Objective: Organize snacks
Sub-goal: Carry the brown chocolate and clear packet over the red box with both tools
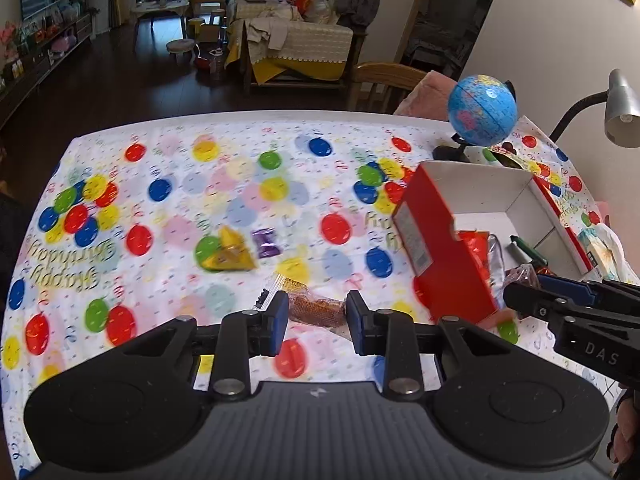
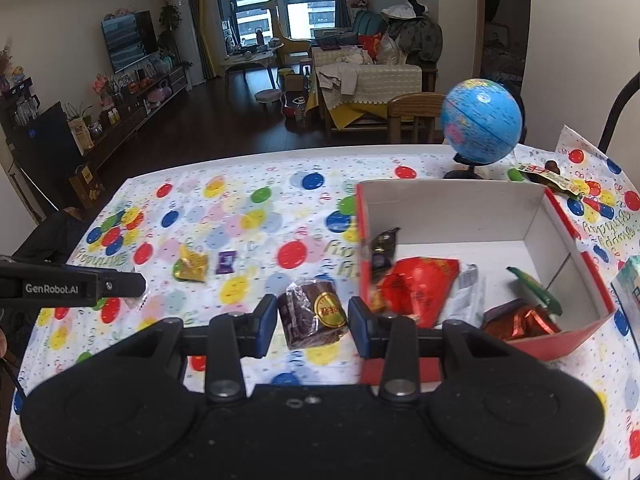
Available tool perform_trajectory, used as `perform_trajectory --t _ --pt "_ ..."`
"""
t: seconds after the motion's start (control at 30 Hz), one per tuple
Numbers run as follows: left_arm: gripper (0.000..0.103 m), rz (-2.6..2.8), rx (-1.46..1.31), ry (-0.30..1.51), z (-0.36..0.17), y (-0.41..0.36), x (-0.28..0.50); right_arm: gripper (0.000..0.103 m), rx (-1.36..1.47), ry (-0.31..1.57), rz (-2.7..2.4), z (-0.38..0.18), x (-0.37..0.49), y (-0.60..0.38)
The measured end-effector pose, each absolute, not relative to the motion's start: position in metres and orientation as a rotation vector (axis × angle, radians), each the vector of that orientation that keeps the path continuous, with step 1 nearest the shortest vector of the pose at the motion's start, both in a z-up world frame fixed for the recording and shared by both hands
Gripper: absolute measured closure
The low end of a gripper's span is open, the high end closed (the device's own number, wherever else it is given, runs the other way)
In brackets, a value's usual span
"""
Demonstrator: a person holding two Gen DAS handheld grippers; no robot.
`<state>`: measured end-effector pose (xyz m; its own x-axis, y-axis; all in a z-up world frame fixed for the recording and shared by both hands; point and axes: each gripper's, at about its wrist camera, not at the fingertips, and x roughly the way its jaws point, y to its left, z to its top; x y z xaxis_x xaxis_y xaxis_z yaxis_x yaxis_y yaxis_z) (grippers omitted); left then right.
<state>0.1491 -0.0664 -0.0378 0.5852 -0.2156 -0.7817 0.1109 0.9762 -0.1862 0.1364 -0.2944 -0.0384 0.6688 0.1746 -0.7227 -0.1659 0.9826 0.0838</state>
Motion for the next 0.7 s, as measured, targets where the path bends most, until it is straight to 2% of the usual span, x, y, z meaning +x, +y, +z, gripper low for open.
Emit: perform_trajectory --t 0.7 --pt "0.073 -0.264 -0.013 0.949 -0.049 -0.243 0.22 0.066 0.022 0.834 0.101 -0.059 0.189 -0.447"
